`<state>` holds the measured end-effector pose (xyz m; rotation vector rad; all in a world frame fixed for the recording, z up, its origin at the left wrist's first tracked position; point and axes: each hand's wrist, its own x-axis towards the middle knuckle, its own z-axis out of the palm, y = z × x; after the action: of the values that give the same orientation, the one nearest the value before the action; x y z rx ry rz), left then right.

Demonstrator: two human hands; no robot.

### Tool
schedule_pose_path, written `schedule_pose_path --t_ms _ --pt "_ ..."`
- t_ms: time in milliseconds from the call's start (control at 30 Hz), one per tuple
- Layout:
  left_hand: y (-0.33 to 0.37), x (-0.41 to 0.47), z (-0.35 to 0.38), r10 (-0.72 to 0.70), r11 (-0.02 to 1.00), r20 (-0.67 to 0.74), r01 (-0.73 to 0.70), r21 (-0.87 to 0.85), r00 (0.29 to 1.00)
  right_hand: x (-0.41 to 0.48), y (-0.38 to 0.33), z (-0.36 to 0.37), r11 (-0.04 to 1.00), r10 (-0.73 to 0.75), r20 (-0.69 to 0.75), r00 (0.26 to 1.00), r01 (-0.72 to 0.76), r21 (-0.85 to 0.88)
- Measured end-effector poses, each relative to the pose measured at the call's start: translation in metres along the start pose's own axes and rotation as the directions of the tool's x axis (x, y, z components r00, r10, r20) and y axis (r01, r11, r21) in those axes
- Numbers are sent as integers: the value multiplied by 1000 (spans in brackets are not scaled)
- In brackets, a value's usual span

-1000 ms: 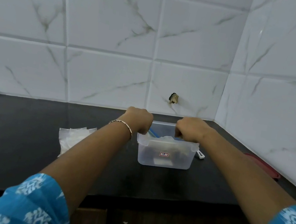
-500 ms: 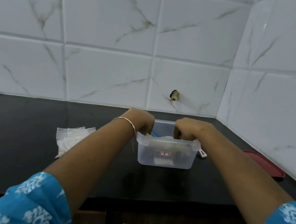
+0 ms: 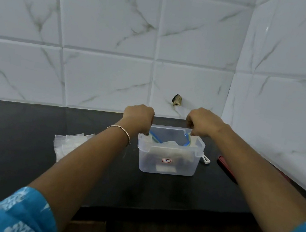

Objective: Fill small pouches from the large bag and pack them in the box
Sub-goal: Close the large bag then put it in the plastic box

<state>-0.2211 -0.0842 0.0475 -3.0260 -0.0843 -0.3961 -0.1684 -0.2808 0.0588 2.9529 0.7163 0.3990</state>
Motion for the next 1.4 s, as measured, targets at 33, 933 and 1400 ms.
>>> schedule_pose_path --t_ms 33,933,1400 --pt "2 -1 1 6 999 18 -7 43 1000 -1 1 2 1000 3 22 1000 -3 -8" --pt "45 -1 8 169 816 7 -144 560 986 1 -42 21 981 3 396 918 74 -178" --pt "58 17 13 61 881 137 -118 459 989 -2 -40 8 996 6 549 836 44 -77"
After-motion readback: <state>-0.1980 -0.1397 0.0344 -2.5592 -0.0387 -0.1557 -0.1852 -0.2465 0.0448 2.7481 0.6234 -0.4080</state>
